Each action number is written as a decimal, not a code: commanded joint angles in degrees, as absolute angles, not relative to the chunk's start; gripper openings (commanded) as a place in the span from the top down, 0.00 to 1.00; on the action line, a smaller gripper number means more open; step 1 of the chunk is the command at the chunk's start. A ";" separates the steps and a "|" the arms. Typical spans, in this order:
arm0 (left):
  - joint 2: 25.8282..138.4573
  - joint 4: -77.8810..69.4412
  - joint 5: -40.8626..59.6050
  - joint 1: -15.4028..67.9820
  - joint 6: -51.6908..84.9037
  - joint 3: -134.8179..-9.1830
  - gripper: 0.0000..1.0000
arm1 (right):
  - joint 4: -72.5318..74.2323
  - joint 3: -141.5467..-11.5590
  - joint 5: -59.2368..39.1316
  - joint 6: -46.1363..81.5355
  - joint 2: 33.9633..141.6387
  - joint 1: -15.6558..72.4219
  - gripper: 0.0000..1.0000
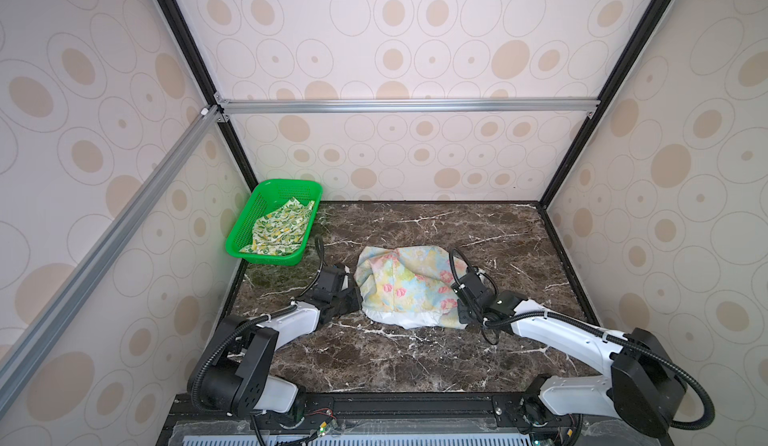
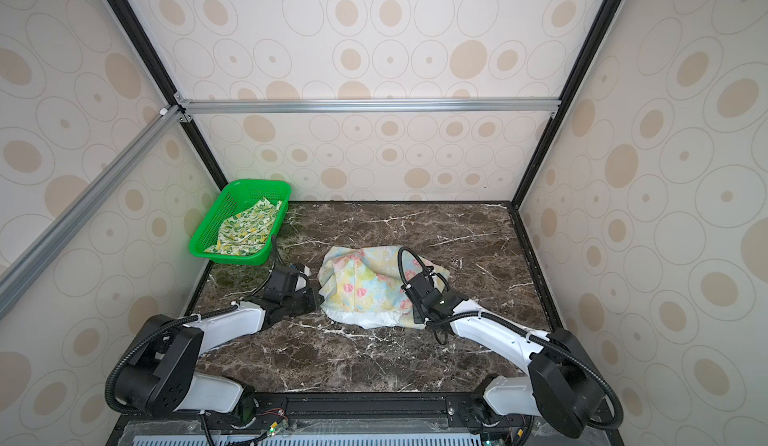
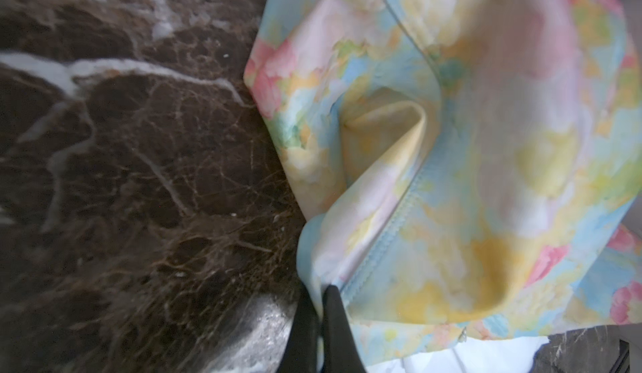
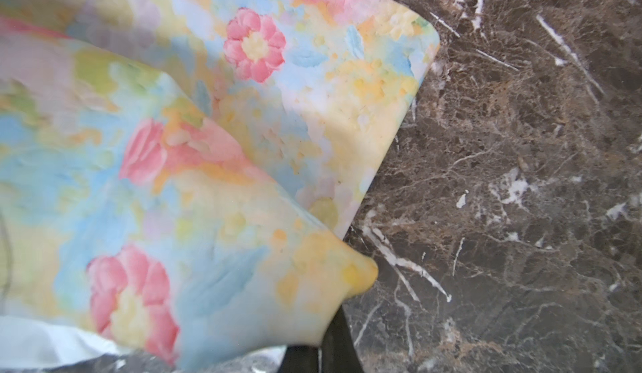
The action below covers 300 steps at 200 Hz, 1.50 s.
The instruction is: Fold and stack the skirts
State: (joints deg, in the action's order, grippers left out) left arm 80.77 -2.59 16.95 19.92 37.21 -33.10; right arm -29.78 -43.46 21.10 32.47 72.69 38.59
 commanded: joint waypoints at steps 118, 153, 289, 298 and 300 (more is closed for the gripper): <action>83.98 41.31 7.20 13.10 19.45 -94.34 1.00 | -54.27 -93.33 -5.46 26.30 70.88 16.37 1.00; 84.20 46.98 9.34 12.04 18.22 -100.17 1.00 | -57.89 -94.69 -20.28 27.89 71.46 14.84 1.00; 80.25 45.60 10.83 8.26 20.09 -98.06 1.00 | -61.27 -97.82 -33.71 27.55 71.25 11.69 1.00; 79.22 45.11 11.47 8.27 20.80 -96.56 1.00 | -60.95 -95.36 -37.47 28.09 70.62 11.69 1.00; 78.91 44.89 11.68 8.33 20.89 -96.17 1.00 | -60.99 -94.85 -37.98 28.18 70.41 11.69 1.00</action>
State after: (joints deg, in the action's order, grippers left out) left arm 81.93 46.87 15.05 11.07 19.73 -98.39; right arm -59.00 -98.87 -28.95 26.74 71.79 13.04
